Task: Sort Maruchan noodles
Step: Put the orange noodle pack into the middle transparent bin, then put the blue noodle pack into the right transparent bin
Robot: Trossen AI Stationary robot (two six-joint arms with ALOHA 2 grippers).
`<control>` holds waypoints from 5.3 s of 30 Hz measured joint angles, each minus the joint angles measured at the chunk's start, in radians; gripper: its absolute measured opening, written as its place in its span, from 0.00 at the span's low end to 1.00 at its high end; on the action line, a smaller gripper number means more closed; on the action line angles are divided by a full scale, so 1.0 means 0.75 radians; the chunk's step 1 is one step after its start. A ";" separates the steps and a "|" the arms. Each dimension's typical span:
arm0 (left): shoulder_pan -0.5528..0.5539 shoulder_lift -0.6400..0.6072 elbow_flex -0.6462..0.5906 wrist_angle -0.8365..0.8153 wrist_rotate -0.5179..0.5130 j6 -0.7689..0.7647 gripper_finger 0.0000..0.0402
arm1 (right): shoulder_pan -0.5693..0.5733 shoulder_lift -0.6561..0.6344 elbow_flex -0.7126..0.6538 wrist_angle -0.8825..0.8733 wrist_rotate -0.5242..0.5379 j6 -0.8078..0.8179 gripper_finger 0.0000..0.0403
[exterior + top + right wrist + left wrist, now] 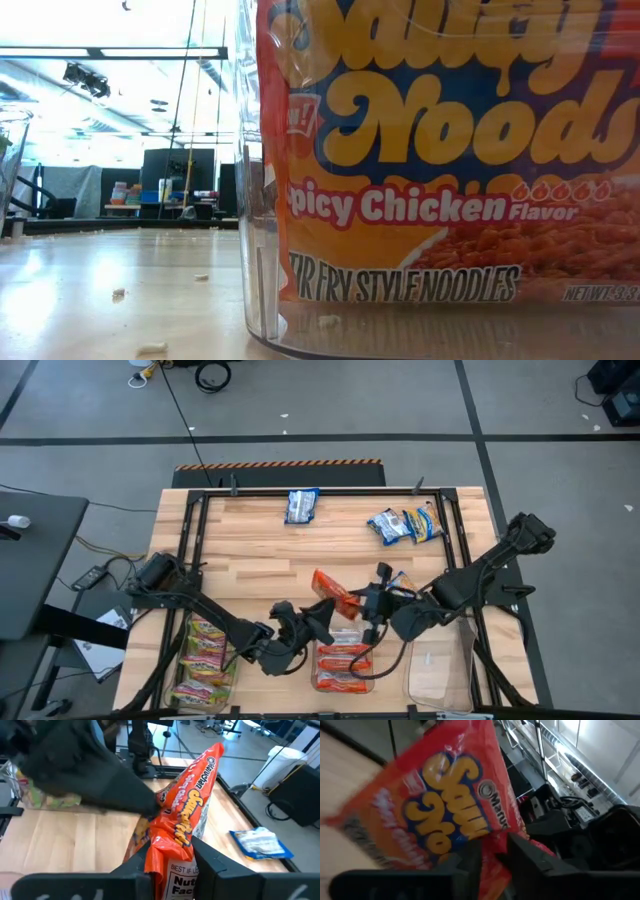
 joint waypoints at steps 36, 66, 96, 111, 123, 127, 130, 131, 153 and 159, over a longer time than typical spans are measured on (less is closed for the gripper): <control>-0.167 -0.431 0.000 -0.010 0.181 0.976 0.47 | -0.135 0.025 -0.756 0.748 -0.566 -0.503 0.24; -0.143 -0.527 0.000 -0.066 -0.075 1.432 0.47 | -0.027 -0.076 -0.314 -0.924 -0.818 0.640 0.62; -0.262 -0.537 -0.001 -0.175 -0.200 1.466 0.47 | -0.268 -0.063 -0.459 -0.807 -0.832 1.083 0.03; -0.247 -0.536 -0.001 -0.336 -0.135 1.228 0.47 | -0.230 -0.327 -0.399 -0.821 -0.923 0.839 0.16; -0.252 -0.535 -0.001 -0.646 -0.132 0.810 0.47 | -0.500 0.014 -0.198 -0.926 -1.281 -0.209 0.58; -0.259 -0.535 -0.001 -0.778 -0.115 0.577 0.47 | -0.644 0.096 -0.198 -0.924 -1.368 -0.535 0.69; -0.259 -0.532 -0.001 -0.856 -0.075 0.402 0.47 | -0.756 0.168 -0.197 -0.866 -1.349 -0.645 0.70; -0.257 -0.531 -0.001 -0.881 -0.065 0.347 0.47 | -0.792 0.199 -0.195 -0.845 -1.358 -0.663 0.69; -0.136 -0.530 -0.006 -1.013 0.052 0.068 0.47 | -1.008 0.517 -0.198 -0.774 -1.443 -0.684 0.30; -0.136 -0.530 -0.006 -1.054 0.053 0.067 0.47 | -1.008 0.514 -0.198 -0.857 -1.333 -0.580 0.03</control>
